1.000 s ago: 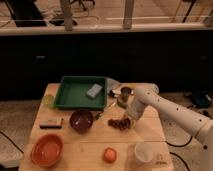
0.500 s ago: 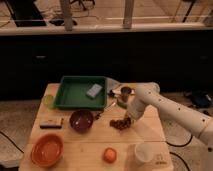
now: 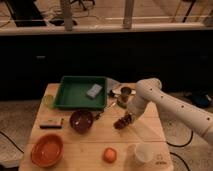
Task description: Place grapes in red bowl
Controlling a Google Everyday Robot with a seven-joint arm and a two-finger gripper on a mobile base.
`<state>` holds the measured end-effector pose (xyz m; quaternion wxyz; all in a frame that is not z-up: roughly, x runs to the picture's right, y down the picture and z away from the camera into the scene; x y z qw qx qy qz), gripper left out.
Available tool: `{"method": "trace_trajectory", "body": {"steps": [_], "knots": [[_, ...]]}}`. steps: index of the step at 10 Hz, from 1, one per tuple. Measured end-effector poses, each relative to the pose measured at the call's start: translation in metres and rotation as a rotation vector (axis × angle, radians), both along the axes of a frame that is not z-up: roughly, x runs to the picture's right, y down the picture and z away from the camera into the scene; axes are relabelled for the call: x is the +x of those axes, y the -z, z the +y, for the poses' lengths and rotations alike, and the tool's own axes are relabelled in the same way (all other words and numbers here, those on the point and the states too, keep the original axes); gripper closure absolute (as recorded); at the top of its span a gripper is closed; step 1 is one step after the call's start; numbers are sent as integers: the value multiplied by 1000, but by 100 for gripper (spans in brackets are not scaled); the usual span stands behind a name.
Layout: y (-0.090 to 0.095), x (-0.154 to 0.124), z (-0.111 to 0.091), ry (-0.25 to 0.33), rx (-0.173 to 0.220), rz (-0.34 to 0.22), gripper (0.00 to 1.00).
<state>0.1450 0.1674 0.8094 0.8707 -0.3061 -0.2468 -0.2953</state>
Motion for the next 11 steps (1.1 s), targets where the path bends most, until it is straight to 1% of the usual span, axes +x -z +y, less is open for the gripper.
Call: {"method": "trace_trajectory", "body": {"steps": [1,2,5,6,11], "knots": [[11,-5,-6,11,5,1,100],[18,-9,-11,20,12,0,100],[31,-16,-18,38,26,-8,100],[38,-24,-23,53,35,-20,100],[67,-43,-32,119,60,-56,100]]}}
